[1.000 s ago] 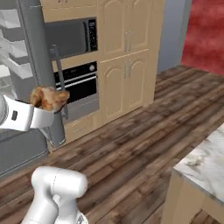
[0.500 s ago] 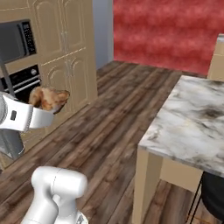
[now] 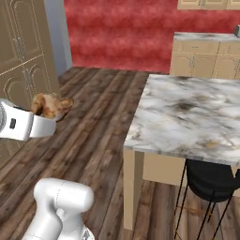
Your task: Retrieve the chicken drumstick from the fridge and place it on the cutting board.
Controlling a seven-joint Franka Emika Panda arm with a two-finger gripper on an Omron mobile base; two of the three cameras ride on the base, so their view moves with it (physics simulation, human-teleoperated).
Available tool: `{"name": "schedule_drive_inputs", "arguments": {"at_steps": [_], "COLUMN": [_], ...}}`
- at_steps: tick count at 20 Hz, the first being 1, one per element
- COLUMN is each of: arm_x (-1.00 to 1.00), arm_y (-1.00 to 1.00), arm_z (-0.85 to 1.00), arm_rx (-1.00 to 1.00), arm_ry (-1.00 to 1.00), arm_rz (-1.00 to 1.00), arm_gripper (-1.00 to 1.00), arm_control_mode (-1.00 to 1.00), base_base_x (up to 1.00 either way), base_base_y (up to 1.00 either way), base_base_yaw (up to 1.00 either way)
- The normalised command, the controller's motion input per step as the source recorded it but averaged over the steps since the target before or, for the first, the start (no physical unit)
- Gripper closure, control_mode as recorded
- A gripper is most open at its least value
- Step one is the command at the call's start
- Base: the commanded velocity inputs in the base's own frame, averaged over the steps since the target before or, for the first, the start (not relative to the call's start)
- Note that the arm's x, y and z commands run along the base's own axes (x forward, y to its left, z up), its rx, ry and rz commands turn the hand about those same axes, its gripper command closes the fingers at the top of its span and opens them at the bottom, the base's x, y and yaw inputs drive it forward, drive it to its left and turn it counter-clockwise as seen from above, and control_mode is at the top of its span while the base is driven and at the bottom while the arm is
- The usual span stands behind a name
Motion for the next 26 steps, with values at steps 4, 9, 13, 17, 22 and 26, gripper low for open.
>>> {"name": "schedule_drive_inputs", "arguments": {"at_steps": [4, 9, 13, 17, 22, 26], "arm_x": [0.00, 0.00, 0.00, 0.00, 0.00, 0.00], "arm_y": [0.00, 0.00, 0.00, 0.00, 0.00, 0.00], "arm_z": [0.00, 0.00, 0.00, 0.00, 0.00, 0.00], "arm_rx": [0.00, 0.00, 0.00, 0.00, 0.00, 0.00], "arm_ry": [0.00, 0.00, 0.00, 0.00, 0.00, 0.00], "arm_rz": [0.00, 0.00, 0.00, 0.00, 0.00, 0.00], "arm_gripper": [1.00, 1.00, 1.00, 1.00, 1.00, 1.00], "arm_control_mode": [1.00, 1.00, 1.00, 1.00, 1.00, 1.00], "base_base_x": [0.00, 0.10, 0.15, 0.02, 0.12, 0.17], "base_base_y": [-0.37, -0.62, -0.72, -0.79, -0.80, -0.83], "base_base_yaw": [-0.09, -0.03, 0.01, 0.01, -0.02, 0.00]}}
